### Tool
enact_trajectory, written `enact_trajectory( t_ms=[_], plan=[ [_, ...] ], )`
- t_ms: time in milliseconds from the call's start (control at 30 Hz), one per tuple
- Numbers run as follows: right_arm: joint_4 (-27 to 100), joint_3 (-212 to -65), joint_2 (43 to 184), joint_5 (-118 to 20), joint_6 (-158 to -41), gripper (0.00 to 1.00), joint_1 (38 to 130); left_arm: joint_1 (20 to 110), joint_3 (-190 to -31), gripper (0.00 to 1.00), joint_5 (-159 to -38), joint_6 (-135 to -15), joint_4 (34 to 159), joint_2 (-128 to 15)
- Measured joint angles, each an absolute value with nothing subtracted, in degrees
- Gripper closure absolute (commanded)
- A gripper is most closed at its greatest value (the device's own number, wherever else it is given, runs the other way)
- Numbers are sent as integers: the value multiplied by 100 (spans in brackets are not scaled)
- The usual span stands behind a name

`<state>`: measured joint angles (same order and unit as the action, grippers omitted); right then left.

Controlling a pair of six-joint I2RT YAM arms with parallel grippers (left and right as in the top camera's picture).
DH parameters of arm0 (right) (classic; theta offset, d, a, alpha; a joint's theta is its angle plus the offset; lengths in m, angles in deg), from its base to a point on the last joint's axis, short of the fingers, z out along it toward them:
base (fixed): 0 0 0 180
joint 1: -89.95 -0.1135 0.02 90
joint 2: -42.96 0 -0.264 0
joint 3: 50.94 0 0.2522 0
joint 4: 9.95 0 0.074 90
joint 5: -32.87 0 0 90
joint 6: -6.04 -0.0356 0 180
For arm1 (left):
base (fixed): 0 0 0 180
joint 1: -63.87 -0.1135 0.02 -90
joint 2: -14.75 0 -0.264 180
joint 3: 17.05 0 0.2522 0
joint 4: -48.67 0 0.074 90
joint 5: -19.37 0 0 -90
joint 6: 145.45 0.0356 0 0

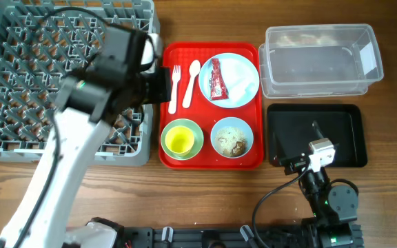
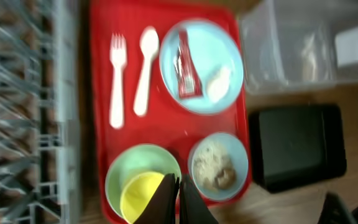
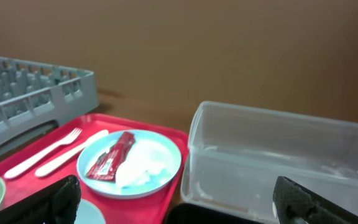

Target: Sort waste into correct bins and load items into the dishwasher rack

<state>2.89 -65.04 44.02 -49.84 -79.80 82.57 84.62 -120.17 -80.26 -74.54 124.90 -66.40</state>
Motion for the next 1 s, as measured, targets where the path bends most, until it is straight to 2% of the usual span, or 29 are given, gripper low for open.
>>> enact_trajectory(
  t_ms=[200, 300, 433, 600, 633, 733, 767, 800, 867, 1000],
  plan=[
    [37, -6522, 4402, -4464, -8585, 0, 8257, 8462, -12030, 96, -7529, -7745, 12281, -6063],
    [142, -6954, 4533, -4381, -8791, 0, 8257, 8462, -12028, 91, -7468, -7813, 12246, -6093],
    [962, -8554, 5443, -4383, -8889, 0, 8257, 8462, -12028, 88, -7424, -7832, 12213, -6095],
    [2728, -11131, 7607, -4215, -8918, 0, 8262, 8462, -12028, 85, -7341, -7854, 12204, -6100],
    [3303, -11741, 8111, -4073, -8931, 0, 8264, 8462, -12030, 85, -7324, -7854, 12198, -6100],
    [3569, -13068, 9515, -3155, -9171, 0, 8273, 8460, -12030, 85, -7077, -7874, 12241, -6100],
    [3561, -13190, 9727, -2805, -9289, 26, 8273, 8438, -12030, 85, -6968, -7955, 12296, -6100],
    [3526, -13313, 10072, -2062, -9453, 32, 8281, 8353, -12030, 85, -6872, -8049, 12342, -6100],
    [3832, -13385, 10509, -1550, -9755, 35, 8224, 8032, -12030, 82, -6782, -8289, 12442, -6100],
    [4664, -13350, 11095, -2385, -10305, 49, 7615, 6930, -12030, 73, -6839, -8696, 12582, -6097]
  ],
)
